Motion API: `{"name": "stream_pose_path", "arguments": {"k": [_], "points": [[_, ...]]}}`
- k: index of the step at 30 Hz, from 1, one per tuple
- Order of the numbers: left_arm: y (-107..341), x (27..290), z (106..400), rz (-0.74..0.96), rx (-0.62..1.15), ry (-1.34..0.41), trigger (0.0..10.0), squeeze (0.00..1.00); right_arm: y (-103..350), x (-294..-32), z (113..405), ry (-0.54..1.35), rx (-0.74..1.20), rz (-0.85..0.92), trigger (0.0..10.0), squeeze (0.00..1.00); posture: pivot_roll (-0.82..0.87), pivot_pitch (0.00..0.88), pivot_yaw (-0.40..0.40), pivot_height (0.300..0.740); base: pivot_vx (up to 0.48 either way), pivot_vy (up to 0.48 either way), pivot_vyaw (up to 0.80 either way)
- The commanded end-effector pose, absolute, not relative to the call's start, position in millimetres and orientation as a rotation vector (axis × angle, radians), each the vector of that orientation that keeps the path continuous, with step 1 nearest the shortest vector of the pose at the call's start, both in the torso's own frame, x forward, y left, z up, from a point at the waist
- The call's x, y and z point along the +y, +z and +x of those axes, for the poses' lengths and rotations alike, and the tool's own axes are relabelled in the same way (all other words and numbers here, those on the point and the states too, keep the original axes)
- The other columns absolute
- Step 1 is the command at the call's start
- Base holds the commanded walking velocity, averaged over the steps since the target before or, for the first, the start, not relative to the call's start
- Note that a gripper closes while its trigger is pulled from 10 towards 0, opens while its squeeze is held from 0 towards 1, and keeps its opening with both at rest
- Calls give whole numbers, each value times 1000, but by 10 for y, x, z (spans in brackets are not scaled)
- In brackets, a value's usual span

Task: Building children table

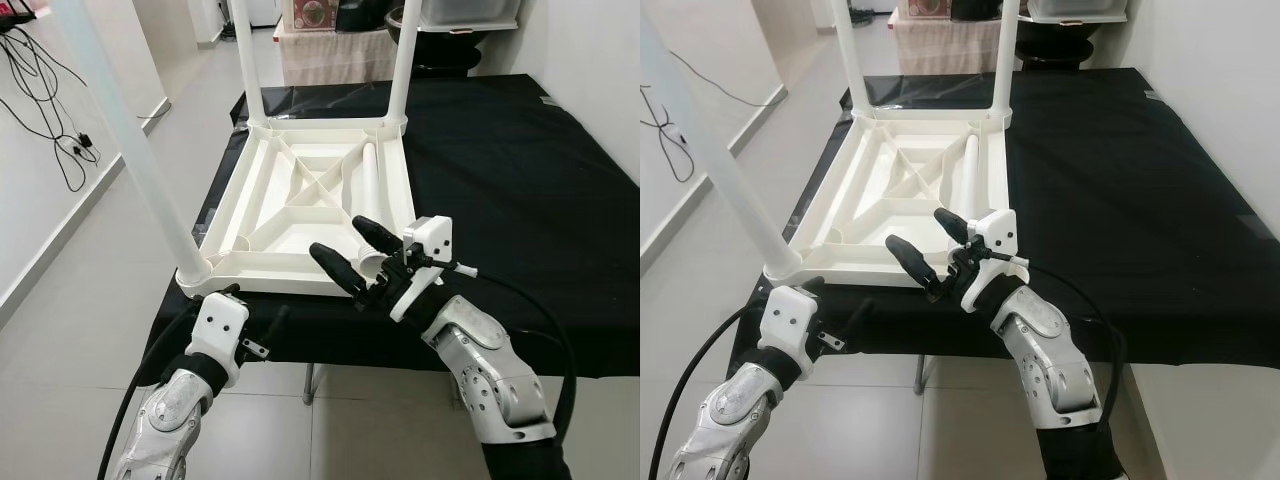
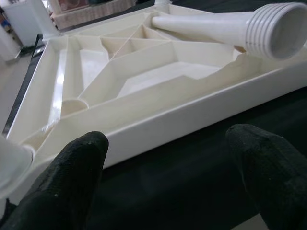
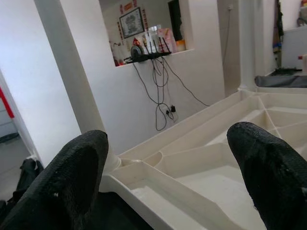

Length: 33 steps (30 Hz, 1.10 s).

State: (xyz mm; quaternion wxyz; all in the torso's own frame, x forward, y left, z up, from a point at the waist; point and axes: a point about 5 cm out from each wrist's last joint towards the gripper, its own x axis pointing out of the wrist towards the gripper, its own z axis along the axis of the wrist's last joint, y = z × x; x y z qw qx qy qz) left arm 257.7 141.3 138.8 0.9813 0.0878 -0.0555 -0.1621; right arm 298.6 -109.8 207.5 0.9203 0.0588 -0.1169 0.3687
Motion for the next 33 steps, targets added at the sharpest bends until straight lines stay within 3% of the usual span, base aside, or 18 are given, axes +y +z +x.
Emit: {"name": "stream_pose_path", "arguments": {"k": [1,7,18,26,33], "points": [[1373,1417,2554,182,-103,-330,10000,0,2071,-1082,2998,751,-244,114,10000,0,-43,138,14,740,0,0,0],[1293,1333,2538,200,-67,-388,10000,0,2067,-1184,3108,629,-245,40,10000,0,-46,137,18,740,0,0,0],[1264,1290,2524,221,-50,-445,10000,0,2037,-1247,3079,736,-225,-352,10000,0,-49,144,28,740,0,0,0],[1255,1297,2499,234,-44,-476,10000,0,2059,-1153,3104,774,-229,-603,10000,0,-53,154,29,740,0,0,0],[1257,1301,2493,233,-44,-478,10000,0,2050,-1132,3122,772,-218,-646,10000,0,-50,157,26,740,0,0,0]]}}
